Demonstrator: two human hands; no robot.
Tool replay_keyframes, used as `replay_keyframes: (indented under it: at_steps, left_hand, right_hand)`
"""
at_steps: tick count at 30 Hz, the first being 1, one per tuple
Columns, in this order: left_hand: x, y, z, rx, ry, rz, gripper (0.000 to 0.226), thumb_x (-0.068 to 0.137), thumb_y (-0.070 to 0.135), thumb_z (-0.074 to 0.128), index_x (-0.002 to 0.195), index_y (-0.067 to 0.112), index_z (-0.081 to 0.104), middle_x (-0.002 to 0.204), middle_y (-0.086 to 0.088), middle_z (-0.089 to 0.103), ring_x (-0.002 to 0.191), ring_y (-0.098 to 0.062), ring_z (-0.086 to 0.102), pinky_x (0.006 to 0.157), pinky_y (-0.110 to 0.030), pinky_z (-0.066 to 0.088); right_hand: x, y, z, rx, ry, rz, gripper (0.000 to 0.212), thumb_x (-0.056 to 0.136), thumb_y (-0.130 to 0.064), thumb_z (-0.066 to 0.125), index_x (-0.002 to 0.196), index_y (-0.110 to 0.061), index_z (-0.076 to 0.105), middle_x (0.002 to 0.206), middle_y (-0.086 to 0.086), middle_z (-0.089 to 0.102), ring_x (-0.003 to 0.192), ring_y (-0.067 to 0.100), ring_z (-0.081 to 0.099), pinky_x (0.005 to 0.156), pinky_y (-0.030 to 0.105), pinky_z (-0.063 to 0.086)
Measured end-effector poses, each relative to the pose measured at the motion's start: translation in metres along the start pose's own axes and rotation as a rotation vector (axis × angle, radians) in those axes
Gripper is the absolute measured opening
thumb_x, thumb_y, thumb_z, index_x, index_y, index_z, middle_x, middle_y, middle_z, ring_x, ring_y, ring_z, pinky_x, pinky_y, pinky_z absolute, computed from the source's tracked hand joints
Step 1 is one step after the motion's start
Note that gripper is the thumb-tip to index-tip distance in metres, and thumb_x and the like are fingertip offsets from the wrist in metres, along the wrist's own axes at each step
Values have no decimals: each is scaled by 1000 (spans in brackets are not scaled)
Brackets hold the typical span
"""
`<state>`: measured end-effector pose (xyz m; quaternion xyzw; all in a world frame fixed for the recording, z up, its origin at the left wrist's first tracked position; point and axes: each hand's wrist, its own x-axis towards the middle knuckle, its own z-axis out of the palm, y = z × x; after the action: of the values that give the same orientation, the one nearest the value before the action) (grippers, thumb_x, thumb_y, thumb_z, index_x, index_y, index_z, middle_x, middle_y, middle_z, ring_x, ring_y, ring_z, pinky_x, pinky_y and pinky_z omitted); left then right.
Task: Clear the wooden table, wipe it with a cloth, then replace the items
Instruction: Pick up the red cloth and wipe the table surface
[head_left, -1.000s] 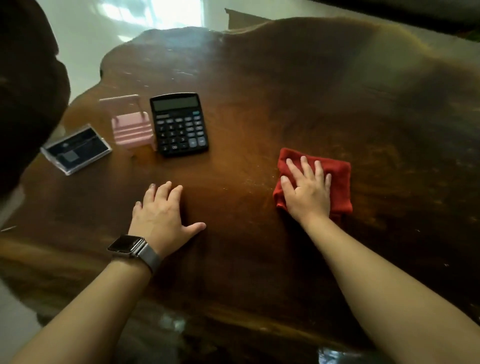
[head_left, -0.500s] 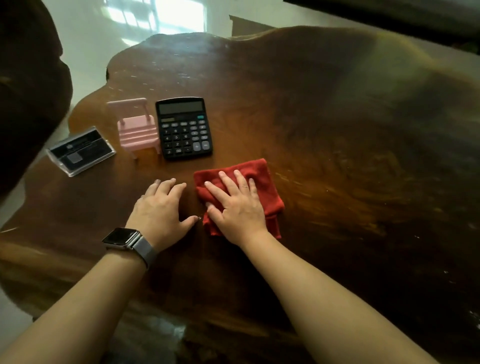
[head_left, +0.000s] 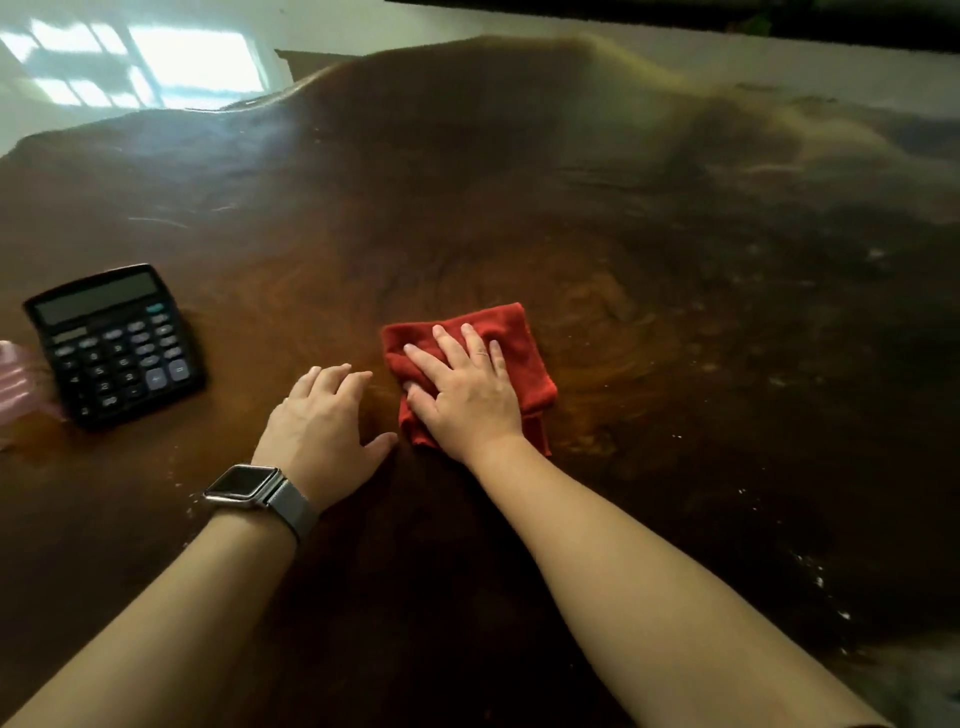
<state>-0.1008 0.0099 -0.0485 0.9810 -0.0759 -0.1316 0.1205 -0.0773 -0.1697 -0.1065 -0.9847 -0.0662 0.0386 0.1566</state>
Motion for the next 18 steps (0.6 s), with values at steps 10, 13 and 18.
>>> replay_keyframes:
  at_steps: [10,13,18]
  left_hand:
    - [57,109,20,52,-58,124,83,77,66,62,145,26,39,155,-1,34,146,-29,22,111,-52,36]
    - [65,133,27,52,-46,145,80,78,63,63,145,25,40,155,-2,35,146,-29,22,110,-53,36]
    - [75,167,39,43,-54,175,78,80,63,60,146,26,38,156,-1,33,147,-28,21,112,-52,34]
  right_hand:
    - [-23,165,-51,-46,99,332,59,96,-66,27,151,-46,36,165,-2,28,154,28,11,122,52,2]
    - [-43,205,-65,-52,134,442,58,96,-66,27,150,-46,37,164,-2,30,153,28,15,121,52,6]
    - [-88,272,-87,44,329,594,49,103,-49,36,145,-30,52,153,1,49,148,27,31,121,54,20]
